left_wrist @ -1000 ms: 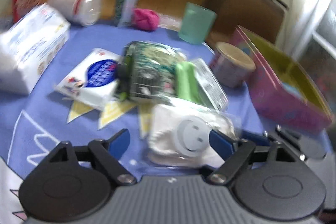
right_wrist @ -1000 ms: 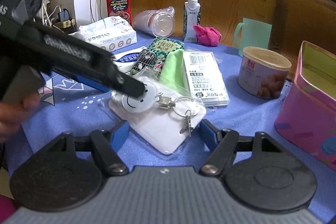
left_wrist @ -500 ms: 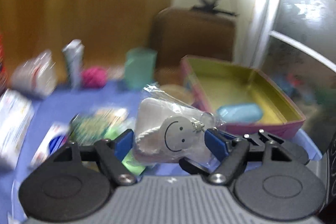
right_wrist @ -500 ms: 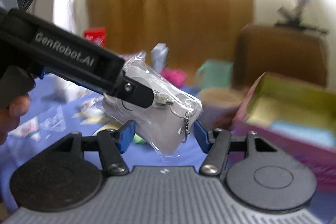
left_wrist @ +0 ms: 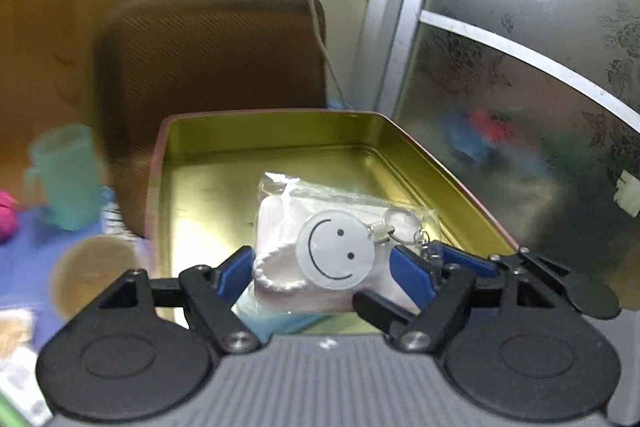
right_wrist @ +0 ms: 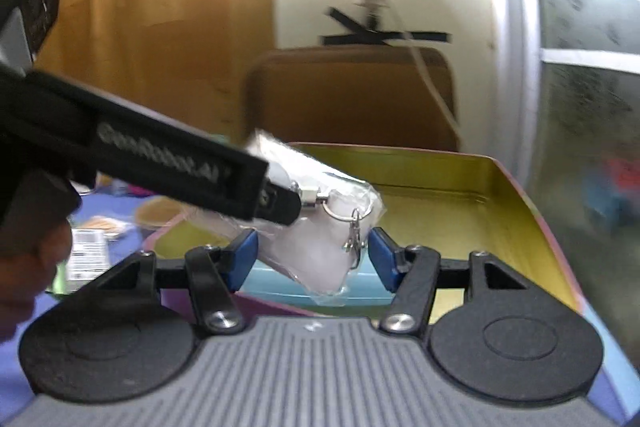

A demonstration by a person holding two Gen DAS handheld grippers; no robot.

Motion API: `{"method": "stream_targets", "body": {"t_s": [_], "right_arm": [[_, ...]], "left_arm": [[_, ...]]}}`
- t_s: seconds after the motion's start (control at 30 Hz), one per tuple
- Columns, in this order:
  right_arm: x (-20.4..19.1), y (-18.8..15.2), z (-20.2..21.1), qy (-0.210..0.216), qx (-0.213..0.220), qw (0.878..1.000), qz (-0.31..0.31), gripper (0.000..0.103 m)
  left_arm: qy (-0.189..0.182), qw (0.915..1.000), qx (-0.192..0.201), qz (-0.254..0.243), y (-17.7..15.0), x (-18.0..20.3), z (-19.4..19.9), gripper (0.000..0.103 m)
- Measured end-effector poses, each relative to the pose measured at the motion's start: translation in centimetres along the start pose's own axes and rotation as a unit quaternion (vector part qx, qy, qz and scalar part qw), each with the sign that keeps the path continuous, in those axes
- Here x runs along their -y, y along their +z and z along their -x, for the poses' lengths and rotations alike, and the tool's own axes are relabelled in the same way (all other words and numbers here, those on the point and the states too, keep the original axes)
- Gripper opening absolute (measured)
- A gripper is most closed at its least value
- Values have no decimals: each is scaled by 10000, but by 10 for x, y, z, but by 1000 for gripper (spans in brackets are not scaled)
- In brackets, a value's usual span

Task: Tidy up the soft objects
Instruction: 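Lower the keychain packet into the pink tin and open the left tool, then return to the table and grasp the white barcode box with the left tool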

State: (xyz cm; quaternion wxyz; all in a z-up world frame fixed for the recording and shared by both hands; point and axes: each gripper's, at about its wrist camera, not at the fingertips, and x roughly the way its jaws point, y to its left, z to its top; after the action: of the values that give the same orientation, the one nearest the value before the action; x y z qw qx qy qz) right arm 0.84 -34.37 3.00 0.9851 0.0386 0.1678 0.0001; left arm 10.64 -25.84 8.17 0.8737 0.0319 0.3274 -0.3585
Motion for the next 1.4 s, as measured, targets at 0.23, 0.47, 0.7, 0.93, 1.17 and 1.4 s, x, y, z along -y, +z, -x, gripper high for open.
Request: {"method": "stream_targets", "body": {"t_s": [0.23,0.47,0.7,0.93,1.17,1.4], "right_arm": [[40,-1,-26,-422,-377,9978,-340,64],[47,-8,-39,-770,-463,9954,-346,64],[41,-3,-37,-749,-403,9960,-275,64],[24,4,-32,-689,-324,9971,-81,64],[-1,10,-31,-618,-284,9975,204,64],[-34,19,-37,-435,-297,9971,543,64]], "left_arm": [[124,9998,-107,64,1,9,-38,83],[261,9996,-48,120,-2,4,-26,84],[324,9987,205,343,-10,-15,6,85],[624,9952,544,512,-30,-51,54,90],[1104,9873,749,863,-62,-100,98,90],[1670,9724,720,1465,-101,-161,129,91]]}}
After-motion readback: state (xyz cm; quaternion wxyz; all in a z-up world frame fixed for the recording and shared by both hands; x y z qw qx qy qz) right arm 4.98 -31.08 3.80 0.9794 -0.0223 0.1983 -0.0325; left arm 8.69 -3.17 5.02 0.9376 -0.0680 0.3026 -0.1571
